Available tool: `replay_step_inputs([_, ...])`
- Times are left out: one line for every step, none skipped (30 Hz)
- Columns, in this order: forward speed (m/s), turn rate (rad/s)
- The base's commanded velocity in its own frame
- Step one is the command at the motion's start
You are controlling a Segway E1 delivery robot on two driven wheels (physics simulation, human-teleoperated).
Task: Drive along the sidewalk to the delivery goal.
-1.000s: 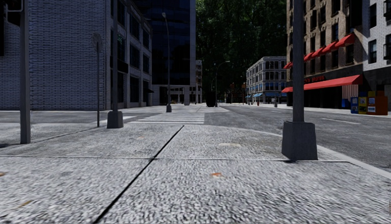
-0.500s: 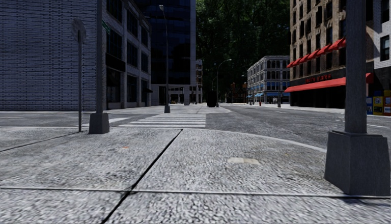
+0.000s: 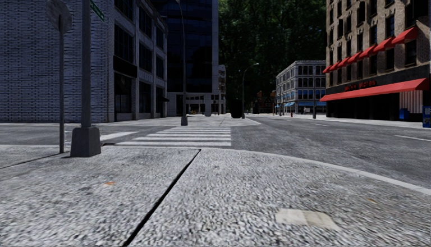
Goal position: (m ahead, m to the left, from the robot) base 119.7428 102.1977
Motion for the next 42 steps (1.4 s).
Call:
replay_step_inputs([2.0,0.18])
replay_step_inputs([2.0,0.18])
replay_step_inputs([2.0,0.18])
replay_step_inputs([2.0,0.18])
replay_step_inputs([2.0,0.18])
replay_step_inputs([2.0,0.18])
replay_step_inputs([2.0,0.18])
replay_step_inputs([2.0,0.18])
replay_step_inputs([2.0,0.18])
replay_step_inputs([2.0,0.18])
replay_step_inputs([2.0,0.18])
replay_step_inputs([2.0,0.18])
replay_step_inputs([2.0,0.18])
replay_step_inputs([2.0,0.18])
replay_step_inputs([2.0,0.18])
replay_step_inputs([2.0,0.18])
replay_step_inputs([2.0,0.18])
replay_step_inputs([2.0,0.18])
replay_step_inputs([2.0,0.18])
replay_step_inputs([2.0,0.18])
replay_step_inputs([2.0,0.18])
replay_step_inputs([2.0,0.18])
replay_step_inputs([2.0,0.18])
replay_step_inputs([2.0,0.18])
replay_step_inputs([2.0,0.18])
replay_step_inputs([2.0,0.18])
replay_step_inputs([2.0,0.18])
replay_step_inputs([2.0,0.18])
replay_step_inputs([2.0,0.18])
replay_step_inputs([2.0,0.18])
replay_step_inputs([2.0,0.18])
replay_step_inputs([2.0,0.18])
replay_step_inputs([2.0,0.18])
replay_step_inputs([2.0,0.18])
replay_step_inputs([2.0,0.18])
replay_step_inputs([2.0,0.18])
replay_step_inputs([2.0,0.18])
replay_step_inputs([2.0,0.1])
replay_step_inputs([2.0,0.0])
replay_step_inputs([2.0,0.0])
replay_step_inputs([2.0,0.0])
replay_step_inputs([2.0,0.0])
